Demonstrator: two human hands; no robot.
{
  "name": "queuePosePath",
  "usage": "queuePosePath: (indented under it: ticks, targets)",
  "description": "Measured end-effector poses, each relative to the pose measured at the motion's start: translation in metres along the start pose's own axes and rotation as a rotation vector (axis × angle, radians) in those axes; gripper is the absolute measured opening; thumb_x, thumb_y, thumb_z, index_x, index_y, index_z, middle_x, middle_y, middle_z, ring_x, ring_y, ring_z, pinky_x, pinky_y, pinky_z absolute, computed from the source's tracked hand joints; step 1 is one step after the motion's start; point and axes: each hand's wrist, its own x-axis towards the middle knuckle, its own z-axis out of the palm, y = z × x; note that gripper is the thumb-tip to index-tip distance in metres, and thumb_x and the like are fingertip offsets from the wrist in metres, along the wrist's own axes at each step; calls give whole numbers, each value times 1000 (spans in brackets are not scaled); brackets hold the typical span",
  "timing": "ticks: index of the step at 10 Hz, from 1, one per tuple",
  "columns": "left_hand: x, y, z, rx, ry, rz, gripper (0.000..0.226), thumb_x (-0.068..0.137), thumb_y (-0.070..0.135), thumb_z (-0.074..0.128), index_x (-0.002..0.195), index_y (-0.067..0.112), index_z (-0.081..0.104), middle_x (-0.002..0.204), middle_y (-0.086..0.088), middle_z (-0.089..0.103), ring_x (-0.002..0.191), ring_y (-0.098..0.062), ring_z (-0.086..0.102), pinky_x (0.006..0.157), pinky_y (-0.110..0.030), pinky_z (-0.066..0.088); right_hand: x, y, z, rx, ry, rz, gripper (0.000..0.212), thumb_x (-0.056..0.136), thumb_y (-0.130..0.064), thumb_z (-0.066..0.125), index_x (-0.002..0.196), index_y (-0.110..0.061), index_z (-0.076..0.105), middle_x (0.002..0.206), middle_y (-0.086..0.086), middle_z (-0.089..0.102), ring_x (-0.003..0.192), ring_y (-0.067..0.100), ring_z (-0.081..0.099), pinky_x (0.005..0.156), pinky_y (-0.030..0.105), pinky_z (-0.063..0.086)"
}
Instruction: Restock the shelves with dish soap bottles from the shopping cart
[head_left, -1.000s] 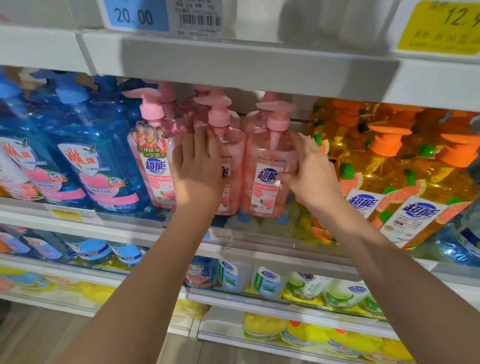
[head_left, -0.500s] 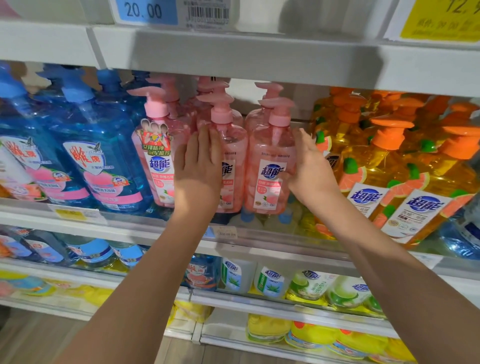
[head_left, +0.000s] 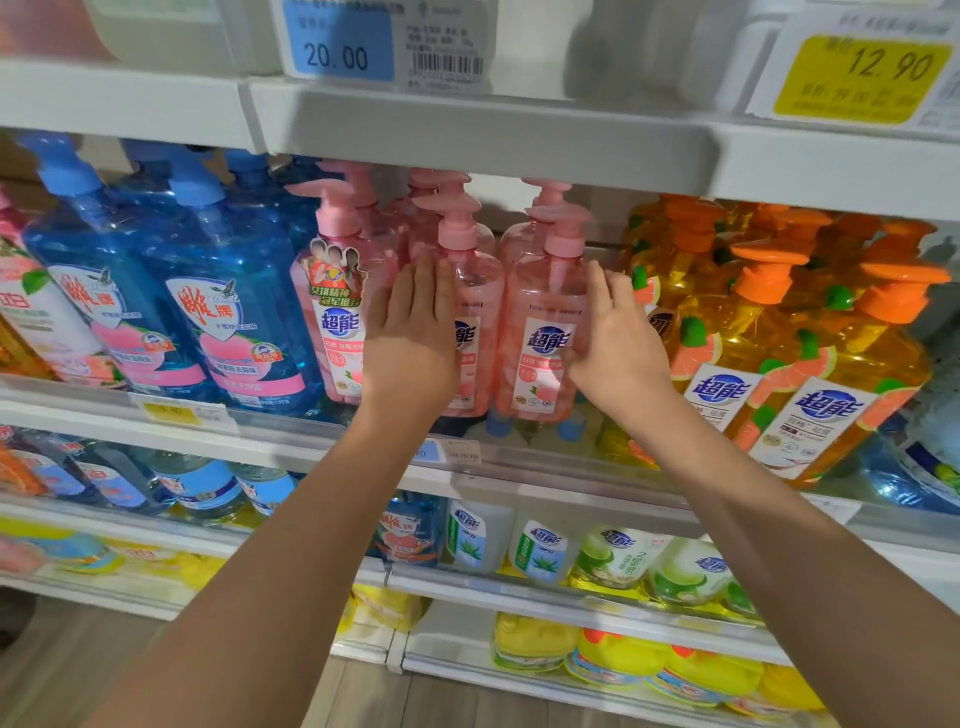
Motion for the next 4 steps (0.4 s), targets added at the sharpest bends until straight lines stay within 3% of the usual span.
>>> queuePosePath:
  ticks: [1,2,3,4]
  targets:
    - [1,1,-6,-9,-67,7,80,62,18,79,131,-8,49,133,-27,52,117,-41,55,99,-54,41,-11,-1,-3,49,-52,2,98,80,-18,71,152,-18,5,159,7,10,141,28,28,105,37,39]
    - [3,3,-19,-93,-117,-21,88,65,22,79,139,-6,38,142,-27,41,129,-40,44,108,-48,24,-18,-2,-7,72,-119,-1,101,81,-23,72,152,-21,-1,161,6,1,145,28,19,112,38,32]
    - [1,2,-23,-226,-183,-32,85,81,22,67,148,0,19,155,-20,19,143,-34,21,114,-39,5,-30,-5,-13,91,-128,-6,92,83,-22,69,152,-18,8,160,4,6,145,25,19,115,37,28]
    - [-4,-1,-35,-280,-180,-61,86,75,19,72,146,1,27,151,-20,30,140,-36,29,114,-46,14,-44,-11,-24,166,-178,6,79,84,-18,66,150,-15,22,156,7,23,141,25,29,114,40,31]
